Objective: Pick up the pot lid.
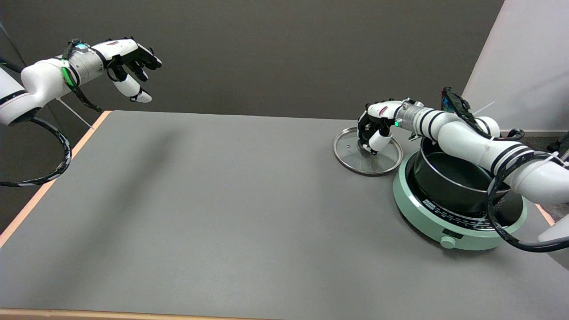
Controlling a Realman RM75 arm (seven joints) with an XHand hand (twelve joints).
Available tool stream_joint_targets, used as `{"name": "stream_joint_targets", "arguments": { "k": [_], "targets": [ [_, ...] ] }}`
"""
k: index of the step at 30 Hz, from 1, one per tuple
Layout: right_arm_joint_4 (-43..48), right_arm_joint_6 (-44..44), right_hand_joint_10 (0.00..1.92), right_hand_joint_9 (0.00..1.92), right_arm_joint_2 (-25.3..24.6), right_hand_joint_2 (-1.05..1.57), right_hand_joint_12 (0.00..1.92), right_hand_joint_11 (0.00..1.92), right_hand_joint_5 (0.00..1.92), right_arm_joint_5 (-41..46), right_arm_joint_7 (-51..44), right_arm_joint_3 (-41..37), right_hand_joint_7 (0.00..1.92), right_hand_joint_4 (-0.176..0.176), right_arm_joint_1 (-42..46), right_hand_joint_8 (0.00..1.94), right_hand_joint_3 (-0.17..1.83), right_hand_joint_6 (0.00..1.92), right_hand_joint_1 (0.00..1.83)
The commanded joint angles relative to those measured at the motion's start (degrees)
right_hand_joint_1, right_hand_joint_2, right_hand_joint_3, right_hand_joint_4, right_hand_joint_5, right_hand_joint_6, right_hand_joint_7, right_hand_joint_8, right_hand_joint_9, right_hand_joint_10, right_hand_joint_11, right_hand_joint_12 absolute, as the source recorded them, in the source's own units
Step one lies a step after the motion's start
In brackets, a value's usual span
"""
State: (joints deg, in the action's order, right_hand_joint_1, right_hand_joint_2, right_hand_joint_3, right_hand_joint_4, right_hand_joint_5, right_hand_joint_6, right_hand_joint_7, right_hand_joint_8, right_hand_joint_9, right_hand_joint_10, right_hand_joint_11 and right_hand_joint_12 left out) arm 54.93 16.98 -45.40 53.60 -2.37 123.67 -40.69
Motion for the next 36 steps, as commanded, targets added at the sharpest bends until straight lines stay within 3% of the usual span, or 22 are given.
{"name": "stream_joint_targets", "arguments": {
  "k": [1,17,19,21,24,25,27,28,29,31,36],
  "targets": [
    [-0.4,-0.5,0.64,0.78,-0.1,0.69,0.75,0.36,0.73,0.0,-0.3,0.3,0.90,0.126,-0.1,0.41,0.86,0.67,0.99],
    [-0.4,-0.6,0.61,0.78,-0.1,0.76,0.80,0.39,0.70,-0.1,-0.3,0.5,0.87,0.172,0.0,0.38,0.97,0.69,1.14],
    [-0.4,-0.8,0.61,0.79,-0.1,0.78,0.92,0.43,0.69,-0.2,-0.3,0.8,0.88,0.176,0.0,0.38,0.97,0.71,1.18],
    [-0.4,-1.2,0.65,0.80,-0.1,0.79,1.15,0.50,0.69,-0.2,-0.3,1.2,0.88,0.176,0.0,0.44,0.97,0.78,1.24],
    [-0.4,-1.5,0.71,0.82,-0.1,0.83,1.24,0.58,0.70,-0.2,-0.4,1.4,0.89,0.176,0.0,0.49,0.91,0.90,1.27],
    [-0.4,-1.7,0.82,0.82,-0.1,0.79,1.32,0.63,0.71,-0.1,-0.4,1.4,0.90,0.176,0.1,0.62,0.96,1.01,1.34],
    [-0.4,-2.1,0.96,0.79,-0.1,0.85,1.41,0.64,0.68,0.1,-0.4,1.4,0.88,0.176,0.1,0.70,0.89,1.18,1.37],
    [-0.4,-2.2,1.35,0.76,-0.1,0.96,1.56,0.59,0.65,0.2,-0.4,1.4,0.86,0.176,0.1,0.79,0.42,1.25,1.58],
    [-0.4,-2.3,1.44,0.75,-0.1,0.98,1.62,0.57,0.64,0.2,-0.4,1.4,0.84,0.176,0.1,0.82,0.34,1.30,1.62],
    [-0.4,-2.4,1.50,0.72,-0.1,0.98,1.81,0.46,0.59,0.3,-0.4,1.4,0.80,0.176,0.1,0.92,0.38,1.43,1.62],
    [-0.4,-2.5,1.53,0.71,-0.1,0.97,1.87,0.43,0.57,0.4,-0.4,1.4,0.79,0.176,0.1,1.05,0.41,1.52,1.63]
  ]
}}
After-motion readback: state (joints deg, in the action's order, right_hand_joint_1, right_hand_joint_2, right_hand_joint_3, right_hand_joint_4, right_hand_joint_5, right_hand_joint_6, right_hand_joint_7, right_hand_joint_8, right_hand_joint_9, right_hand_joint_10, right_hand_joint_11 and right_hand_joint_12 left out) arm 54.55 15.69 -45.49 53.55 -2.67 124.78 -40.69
